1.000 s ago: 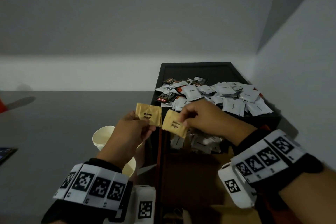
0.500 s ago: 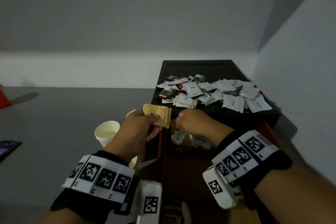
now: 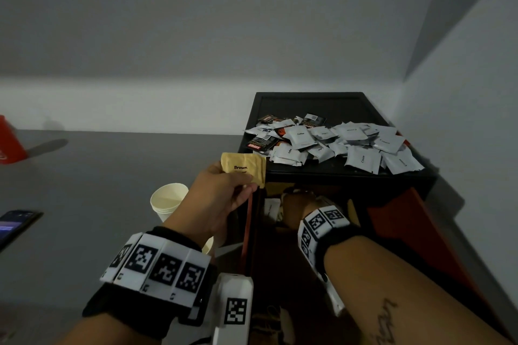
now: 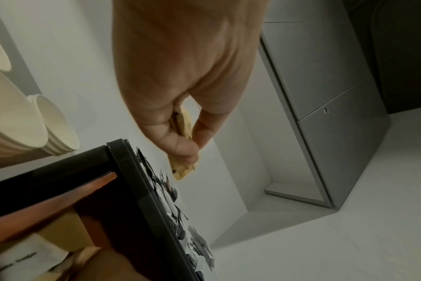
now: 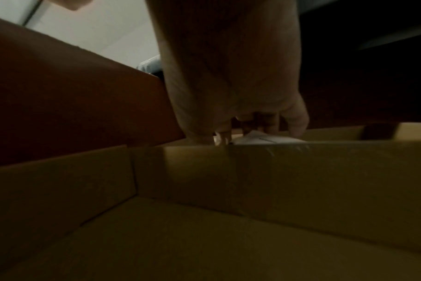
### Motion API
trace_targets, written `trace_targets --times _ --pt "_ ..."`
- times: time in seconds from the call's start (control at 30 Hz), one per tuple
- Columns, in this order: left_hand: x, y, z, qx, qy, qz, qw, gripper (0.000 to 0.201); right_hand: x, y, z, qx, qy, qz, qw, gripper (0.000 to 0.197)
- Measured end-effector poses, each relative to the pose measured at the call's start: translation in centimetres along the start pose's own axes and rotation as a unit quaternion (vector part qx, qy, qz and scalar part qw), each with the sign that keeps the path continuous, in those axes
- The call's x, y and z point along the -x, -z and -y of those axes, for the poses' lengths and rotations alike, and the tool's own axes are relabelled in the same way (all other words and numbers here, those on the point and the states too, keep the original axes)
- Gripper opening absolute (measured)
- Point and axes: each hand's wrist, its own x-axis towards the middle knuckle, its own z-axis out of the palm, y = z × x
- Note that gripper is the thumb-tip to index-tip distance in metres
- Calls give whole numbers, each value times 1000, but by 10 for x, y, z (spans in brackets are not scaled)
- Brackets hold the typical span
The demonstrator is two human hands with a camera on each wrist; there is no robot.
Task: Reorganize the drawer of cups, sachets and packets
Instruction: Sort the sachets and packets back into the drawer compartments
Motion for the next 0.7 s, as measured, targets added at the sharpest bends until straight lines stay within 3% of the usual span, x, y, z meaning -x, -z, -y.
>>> trace_targets --times 0.17,0.27,0.4,0.43,0.6,0.7 --pt "-1 3 -1 8 -6 -9 1000 31 3 19 -2 -150 39 8 988 34" --pt "-1 5 -2 9 -7 -12 1000 29 14 29 -9 -192 30 24 981 29" --pt "-2 5 -1 2 5 -13 1000 35 40 39 -13 -240 72 24 968 14" --pt "-2 4 -1 -2 9 -11 1000 36 49 46 -13 -257 87 14 962 8" --pt "1 2 1 -18 39 8 999 26 84 102 -7 -379 177 -59 906 19" --pt "8 -5 -2 -19 67 52 996 13 89 122 6 -337 212 -102 911 10"
